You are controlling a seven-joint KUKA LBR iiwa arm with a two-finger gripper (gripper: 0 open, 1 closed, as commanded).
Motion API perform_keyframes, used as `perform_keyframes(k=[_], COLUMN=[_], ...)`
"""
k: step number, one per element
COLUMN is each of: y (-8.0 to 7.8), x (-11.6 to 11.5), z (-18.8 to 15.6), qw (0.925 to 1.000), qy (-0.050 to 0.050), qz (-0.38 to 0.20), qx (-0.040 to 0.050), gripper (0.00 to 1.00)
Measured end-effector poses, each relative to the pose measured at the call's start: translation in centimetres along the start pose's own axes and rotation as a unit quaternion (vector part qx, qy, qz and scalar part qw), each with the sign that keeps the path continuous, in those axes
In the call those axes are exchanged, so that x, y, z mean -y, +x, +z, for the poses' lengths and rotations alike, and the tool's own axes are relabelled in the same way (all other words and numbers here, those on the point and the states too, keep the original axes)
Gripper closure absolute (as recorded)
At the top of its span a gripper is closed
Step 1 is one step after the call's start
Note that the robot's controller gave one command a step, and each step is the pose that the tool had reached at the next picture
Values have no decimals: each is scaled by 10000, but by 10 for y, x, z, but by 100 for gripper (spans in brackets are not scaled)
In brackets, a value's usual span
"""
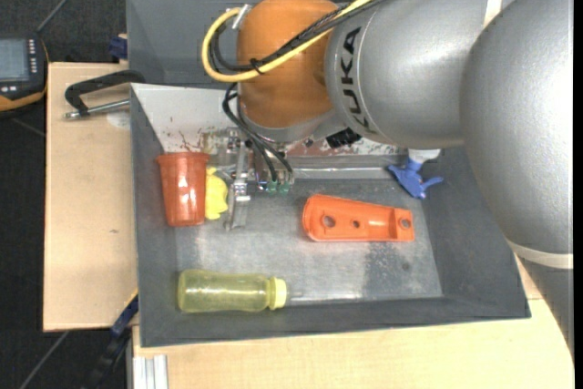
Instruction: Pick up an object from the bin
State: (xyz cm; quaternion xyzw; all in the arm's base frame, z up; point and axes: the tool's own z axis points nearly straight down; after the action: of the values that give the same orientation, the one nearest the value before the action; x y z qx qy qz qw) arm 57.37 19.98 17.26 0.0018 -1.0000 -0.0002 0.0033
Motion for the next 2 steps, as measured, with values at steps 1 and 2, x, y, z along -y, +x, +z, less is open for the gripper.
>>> perform_keyframes(k=[1, 2], y=[-2, -1], x=[1, 55], z=[-5, 45], qw=[10000, 10000], qy=[-8, -19], qz=[11, 41], qx=[42, 43], gripper=[0, 0])
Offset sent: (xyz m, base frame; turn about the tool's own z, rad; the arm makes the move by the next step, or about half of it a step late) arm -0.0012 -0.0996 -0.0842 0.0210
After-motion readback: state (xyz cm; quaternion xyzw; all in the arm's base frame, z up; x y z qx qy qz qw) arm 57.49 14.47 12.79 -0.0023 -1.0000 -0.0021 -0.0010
